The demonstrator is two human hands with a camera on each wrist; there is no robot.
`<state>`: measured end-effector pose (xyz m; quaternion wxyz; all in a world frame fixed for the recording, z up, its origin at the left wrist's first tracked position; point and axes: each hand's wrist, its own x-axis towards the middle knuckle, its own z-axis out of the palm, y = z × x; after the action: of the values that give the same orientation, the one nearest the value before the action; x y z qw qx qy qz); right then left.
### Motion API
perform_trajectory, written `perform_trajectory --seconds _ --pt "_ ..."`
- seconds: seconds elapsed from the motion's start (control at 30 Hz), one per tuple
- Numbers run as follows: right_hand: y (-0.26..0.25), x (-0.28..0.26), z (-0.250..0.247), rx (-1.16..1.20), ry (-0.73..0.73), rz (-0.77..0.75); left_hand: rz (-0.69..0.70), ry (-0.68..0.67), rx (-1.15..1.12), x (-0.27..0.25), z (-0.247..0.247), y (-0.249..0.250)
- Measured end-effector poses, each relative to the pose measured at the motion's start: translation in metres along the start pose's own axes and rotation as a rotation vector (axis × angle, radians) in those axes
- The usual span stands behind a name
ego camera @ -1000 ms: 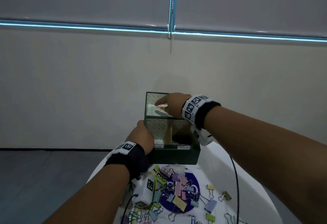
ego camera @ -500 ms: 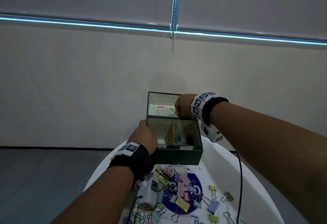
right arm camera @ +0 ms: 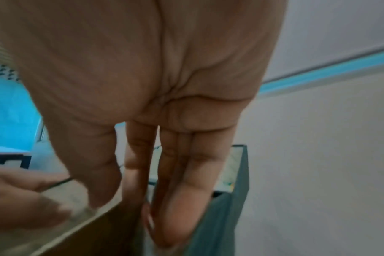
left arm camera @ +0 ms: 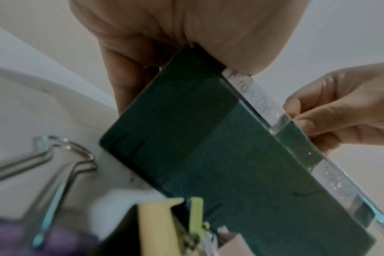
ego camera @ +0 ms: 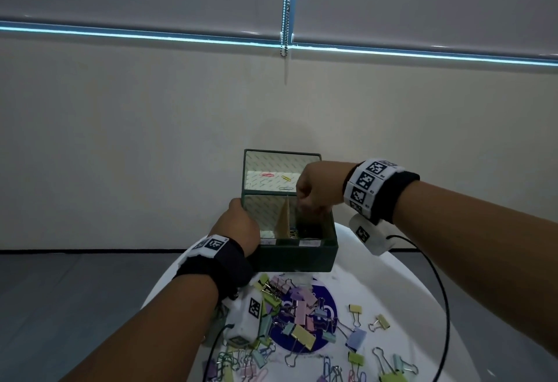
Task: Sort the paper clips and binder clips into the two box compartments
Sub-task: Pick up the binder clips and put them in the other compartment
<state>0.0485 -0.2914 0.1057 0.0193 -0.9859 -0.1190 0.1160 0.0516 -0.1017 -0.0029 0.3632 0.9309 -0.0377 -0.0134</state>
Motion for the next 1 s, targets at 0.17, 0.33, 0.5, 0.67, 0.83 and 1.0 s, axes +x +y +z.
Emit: perform_trajectory --seconds 0.17,0.33,0.5,0.67,0.83,1.0 --pt "-0.003 0.036 -0.008 -0.048 0.184 -0.030 -0.009 0.000 -0.009 0.001 0.000 0.000" --pt "-0.028 0.072 -0.001 -0.092 0.067 -0.108 -0.009 0.001 -0.015 0.003 0.001 -0.002" --pt "-0.007 0.083 0.002 -0.142 0.039 -0.044 0.018 -0.003 -0.015 0.001 0.000 -0.004" --pt "0.017 0.067 -0.004 -0.454 -0.032 0.079 0.037 -0.015 -0.020 0.000 -0.002 -0.005" --pt "0.031 0.077 -0.012 -0.600 -0.039 0.105 0.048 -0.003 -0.024 0.001 0.000 -0.005" --pt "0.069 0.117 0.008 -0.765 -0.048 0.227 0.045 0.001 -0.021 0.002 0.001 -0.007"
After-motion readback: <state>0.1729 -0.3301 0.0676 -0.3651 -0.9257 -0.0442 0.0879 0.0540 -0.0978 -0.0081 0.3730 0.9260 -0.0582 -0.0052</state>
